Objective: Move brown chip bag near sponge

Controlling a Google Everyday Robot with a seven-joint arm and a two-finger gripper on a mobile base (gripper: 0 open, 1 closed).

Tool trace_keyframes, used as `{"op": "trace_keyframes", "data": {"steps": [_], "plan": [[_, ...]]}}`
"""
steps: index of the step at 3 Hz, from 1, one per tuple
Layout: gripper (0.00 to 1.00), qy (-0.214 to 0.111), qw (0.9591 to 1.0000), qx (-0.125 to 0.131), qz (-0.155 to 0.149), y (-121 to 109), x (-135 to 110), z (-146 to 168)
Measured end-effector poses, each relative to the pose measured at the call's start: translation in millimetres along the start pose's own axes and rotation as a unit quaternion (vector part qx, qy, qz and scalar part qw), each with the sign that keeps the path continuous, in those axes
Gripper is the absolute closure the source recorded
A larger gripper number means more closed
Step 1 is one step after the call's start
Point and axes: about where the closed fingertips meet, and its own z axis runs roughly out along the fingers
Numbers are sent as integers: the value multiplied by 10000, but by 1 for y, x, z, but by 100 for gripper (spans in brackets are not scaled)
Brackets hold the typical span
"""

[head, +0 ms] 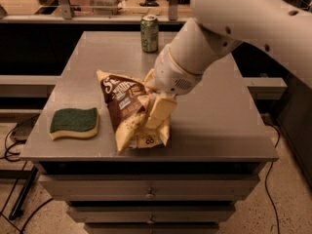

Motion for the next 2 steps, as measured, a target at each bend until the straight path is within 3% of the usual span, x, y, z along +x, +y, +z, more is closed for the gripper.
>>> {"op": "trace_keyframes", "data": {"steps": [1,2], "plan": [[83,-122,9998,-126,-46,-6,-12,17],[59,-236,9995,-199,-50,-11,-20,28]]}}
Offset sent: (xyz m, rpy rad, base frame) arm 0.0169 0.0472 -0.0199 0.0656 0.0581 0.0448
